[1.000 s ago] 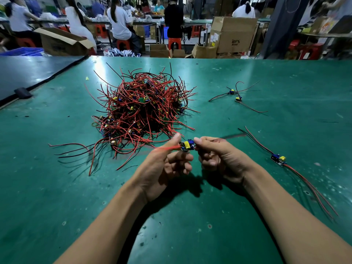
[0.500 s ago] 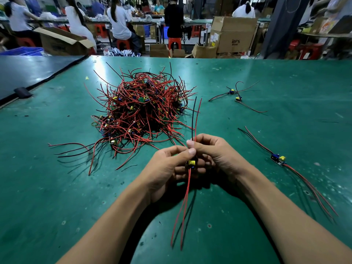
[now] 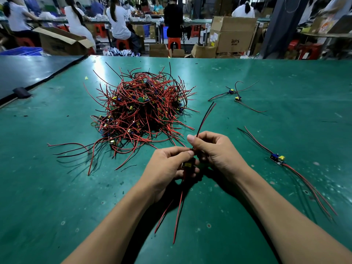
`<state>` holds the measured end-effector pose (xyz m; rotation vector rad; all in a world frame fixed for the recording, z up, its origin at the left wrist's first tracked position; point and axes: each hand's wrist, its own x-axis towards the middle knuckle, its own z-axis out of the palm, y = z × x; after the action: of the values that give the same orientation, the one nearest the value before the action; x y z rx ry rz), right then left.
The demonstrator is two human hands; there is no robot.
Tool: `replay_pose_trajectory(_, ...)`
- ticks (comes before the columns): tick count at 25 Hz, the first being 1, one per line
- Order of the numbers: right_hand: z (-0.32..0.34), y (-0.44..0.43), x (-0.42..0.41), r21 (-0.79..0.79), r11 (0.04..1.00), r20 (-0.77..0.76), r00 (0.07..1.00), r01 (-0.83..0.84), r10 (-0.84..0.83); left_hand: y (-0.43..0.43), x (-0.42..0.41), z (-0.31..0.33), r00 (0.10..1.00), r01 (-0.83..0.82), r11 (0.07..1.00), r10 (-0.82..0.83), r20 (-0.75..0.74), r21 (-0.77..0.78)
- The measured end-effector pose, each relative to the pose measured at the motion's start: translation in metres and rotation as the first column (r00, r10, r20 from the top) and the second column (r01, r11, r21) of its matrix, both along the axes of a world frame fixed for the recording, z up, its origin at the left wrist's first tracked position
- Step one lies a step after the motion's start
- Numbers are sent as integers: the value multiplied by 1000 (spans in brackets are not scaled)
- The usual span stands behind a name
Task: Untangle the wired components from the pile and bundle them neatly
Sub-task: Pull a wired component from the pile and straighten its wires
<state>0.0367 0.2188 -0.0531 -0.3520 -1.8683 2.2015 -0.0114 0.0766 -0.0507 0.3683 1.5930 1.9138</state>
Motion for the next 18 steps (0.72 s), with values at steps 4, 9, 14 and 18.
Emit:
replay_pose_trajectory(4, 1, 1, 1, -2, 1000, 3, 1000, -9, 9, 1, 4, 0, 1000, -13, 1000, 13, -18, -8)
replay_pose_trajectory(9, -1, -6, 4, -64, 988, 42, 989, -142, 145, 0, 6, -1, 995, -19, 1000, 17, -94, -22)
replay_pose_trajectory(14, -2, -5, 1, -89, 987, 62, 988, -133, 139, -1, 3, 0, 996, 5, 1000, -7, -87, -24)
replay_pose_trajectory(18, -4, 2, -5, -3, 1000, 64, 998, 18, -18, -1, 2, 2, 995, 35, 998, -40, -94, -51)
